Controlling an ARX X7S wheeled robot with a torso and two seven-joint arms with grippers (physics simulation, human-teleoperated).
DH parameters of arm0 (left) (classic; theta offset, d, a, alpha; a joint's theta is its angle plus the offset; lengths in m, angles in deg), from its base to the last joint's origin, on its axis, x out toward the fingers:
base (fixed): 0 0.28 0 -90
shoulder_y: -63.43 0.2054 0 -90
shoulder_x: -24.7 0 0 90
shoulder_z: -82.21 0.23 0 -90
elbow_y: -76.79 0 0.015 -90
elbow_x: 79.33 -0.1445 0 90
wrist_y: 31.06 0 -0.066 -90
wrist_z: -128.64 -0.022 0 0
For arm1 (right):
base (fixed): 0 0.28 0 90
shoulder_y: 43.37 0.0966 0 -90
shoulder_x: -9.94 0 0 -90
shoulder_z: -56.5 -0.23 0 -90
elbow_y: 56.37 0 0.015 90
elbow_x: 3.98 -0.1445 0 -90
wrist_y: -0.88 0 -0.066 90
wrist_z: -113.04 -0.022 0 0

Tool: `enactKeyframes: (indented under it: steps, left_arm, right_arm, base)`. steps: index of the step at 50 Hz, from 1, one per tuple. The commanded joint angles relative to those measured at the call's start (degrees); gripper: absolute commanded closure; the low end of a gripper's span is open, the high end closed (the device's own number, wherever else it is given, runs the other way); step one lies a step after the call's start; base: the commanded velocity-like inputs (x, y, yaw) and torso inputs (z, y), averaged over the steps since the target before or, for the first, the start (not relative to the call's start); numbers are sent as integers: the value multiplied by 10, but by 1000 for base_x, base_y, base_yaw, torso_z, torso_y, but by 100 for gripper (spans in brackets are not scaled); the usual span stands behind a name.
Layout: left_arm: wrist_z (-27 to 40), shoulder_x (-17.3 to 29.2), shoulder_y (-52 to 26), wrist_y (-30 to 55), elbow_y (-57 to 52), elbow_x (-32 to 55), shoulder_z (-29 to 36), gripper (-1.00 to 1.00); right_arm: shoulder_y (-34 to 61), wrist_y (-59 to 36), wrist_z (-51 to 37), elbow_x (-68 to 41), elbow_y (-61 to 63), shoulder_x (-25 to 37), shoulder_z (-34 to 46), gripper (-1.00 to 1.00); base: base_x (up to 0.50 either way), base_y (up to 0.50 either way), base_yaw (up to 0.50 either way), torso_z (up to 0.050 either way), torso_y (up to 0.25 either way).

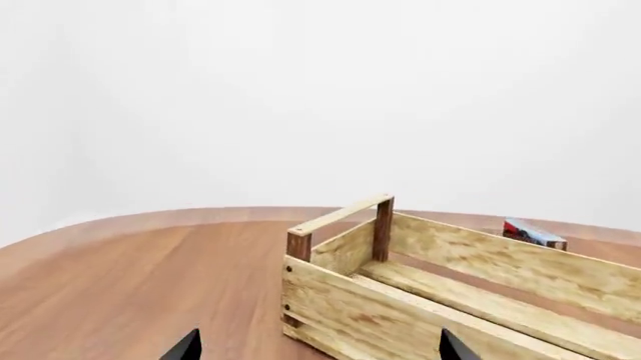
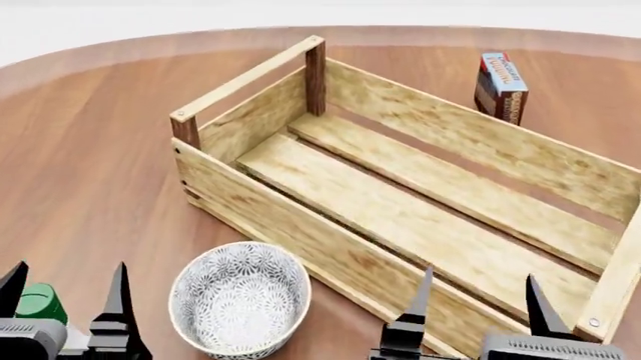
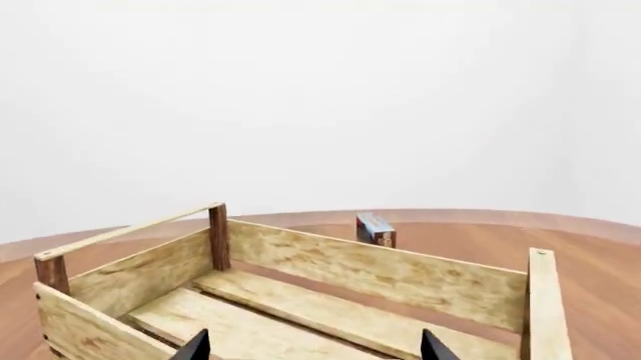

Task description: Pick up the salad dressing and put it in the tray.

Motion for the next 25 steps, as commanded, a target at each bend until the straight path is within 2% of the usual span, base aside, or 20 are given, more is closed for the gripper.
enactKeyframes:
  steps: [1, 21, 25]
  left_arm:
    - [7, 12, -8, 25, -41, 23, -7, -100]
    - [18, 22, -8, 13, -38, 30, -2, -100]
    - [20, 23, -7, 10, -37, 31, 0, -100]
  right_arm:
    - [11, -42, -20, -15, 61, 15, -10, -100]
    - [5, -32, -24, -37, 70, 23, -13, -100]
    - [-6, 14, -28, -25, 54, 15, -16, -100]
  base:
    - [500, 0, 0, 0, 0]
    - [500, 0, 0, 0, 1]
    - [375, 0, 0, 0, 0]
